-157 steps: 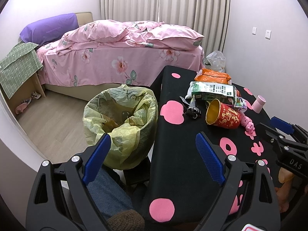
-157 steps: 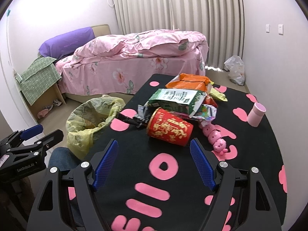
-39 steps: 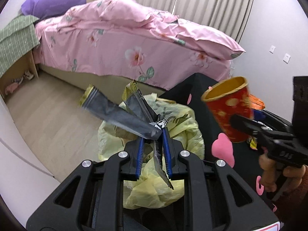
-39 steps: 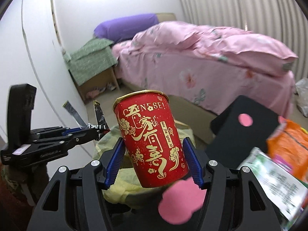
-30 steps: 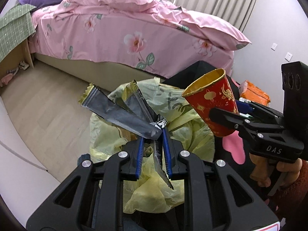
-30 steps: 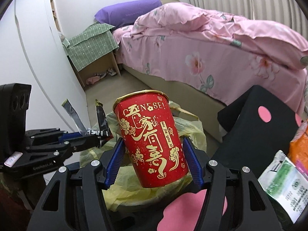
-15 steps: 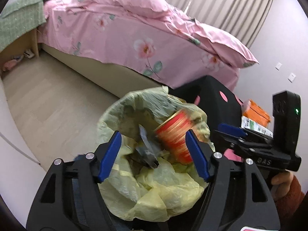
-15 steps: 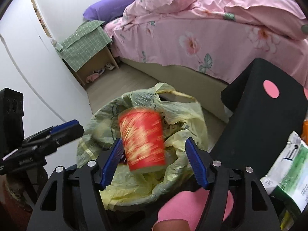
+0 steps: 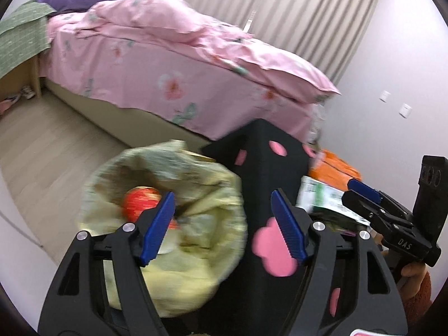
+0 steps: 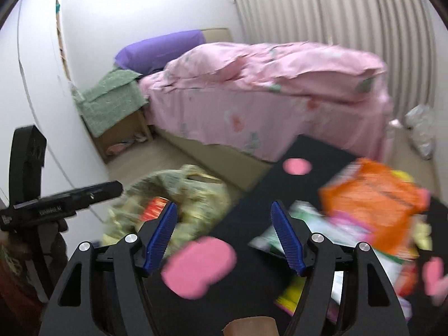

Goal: Collect trash
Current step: 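Grasp the green-and-white milk carton with the left gripper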

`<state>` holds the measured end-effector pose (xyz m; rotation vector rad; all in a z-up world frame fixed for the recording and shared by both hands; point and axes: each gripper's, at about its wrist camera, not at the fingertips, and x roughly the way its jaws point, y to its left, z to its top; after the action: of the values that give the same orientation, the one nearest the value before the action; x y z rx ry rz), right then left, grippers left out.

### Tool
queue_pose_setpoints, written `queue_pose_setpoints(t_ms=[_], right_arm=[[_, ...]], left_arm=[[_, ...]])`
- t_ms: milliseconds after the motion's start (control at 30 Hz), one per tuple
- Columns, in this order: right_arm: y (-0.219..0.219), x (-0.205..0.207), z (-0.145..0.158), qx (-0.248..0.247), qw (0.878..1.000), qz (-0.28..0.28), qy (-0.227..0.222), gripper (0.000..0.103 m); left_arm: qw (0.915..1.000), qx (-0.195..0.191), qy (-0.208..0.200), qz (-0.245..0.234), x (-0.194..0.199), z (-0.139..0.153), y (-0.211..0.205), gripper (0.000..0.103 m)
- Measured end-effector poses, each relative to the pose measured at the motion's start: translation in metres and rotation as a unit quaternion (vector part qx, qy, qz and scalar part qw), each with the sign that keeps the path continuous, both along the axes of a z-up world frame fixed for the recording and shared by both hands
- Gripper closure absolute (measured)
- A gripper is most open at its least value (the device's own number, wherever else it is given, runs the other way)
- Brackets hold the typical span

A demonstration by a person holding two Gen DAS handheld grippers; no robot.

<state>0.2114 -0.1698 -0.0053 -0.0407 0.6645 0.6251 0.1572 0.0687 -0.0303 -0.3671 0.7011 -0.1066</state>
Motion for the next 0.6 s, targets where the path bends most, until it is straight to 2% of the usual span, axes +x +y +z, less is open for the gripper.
queue_pose_setpoints(t_ms=[67, 167, 300, 400, 500, 600], right_arm=[[-0.027, -0.009, 0.004, -0.027, 0.999, -0.029, -0.019, 0.038], [-0.068, -0.018, 0.006, -0.054, 0.996, -0.068, -0.036, 0.038], [-0.118, -0.019, 0.002, -0.048, 0.994, -0.102, -0.012, 0.037], [-0.143, -0.022, -0.009, -0.058, 0.990, -0.124, -0.016, 0.037], [-0.163, -0.021, -0.025, -0.055, 0.989, -0.138, -0.005, 0.037], [-0.174, -0.022, -0.041, -0.050, 0.988, -0.149, 0.004, 0.037]], left_arm=[[0.9998, -0.006, -0.004, -0.020, 0.002, 0.001, -0.022, 0.026], [0.9977, -0.018, 0.001, -0.066, 0.008, 0.001, -0.061, 0.023], [0.9943, -0.006, 0.008, -0.106, 0.015, 0.000, -0.109, 0.023], [0.9912, 0.003, 0.010, -0.132, 0.018, -0.004, -0.137, 0.023], [0.9884, 0.022, 0.014, -0.150, 0.020, -0.011, -0.156, 0.023], [0.9865, 0.023, 0.025, -0.160, 0.023, -0.022, -0.165, 0.023]])
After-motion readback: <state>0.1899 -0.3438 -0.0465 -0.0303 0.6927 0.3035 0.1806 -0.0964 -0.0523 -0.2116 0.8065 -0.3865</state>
